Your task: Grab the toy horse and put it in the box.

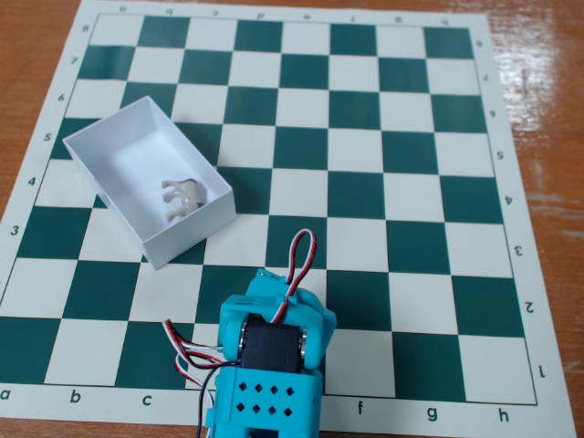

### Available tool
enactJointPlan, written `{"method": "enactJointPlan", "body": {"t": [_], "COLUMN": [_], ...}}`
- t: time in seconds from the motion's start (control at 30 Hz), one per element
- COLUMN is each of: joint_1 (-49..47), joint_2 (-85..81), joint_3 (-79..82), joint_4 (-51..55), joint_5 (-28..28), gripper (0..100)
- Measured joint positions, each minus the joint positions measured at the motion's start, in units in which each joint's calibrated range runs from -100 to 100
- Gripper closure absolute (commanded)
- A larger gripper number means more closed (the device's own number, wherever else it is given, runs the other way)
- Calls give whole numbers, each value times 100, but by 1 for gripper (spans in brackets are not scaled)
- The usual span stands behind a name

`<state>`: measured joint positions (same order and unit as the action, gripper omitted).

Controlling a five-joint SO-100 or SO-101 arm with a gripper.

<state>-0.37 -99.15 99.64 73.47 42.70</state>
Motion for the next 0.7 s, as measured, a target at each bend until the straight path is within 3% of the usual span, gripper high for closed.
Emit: {"method": "enactJointPlan", "body": {"t": [0.7], "joint_1": [-7], "joint_2": [-43], "joint_3": [0], "joint_4": [131], "joint_5": [-57], "gripper": [100]}}
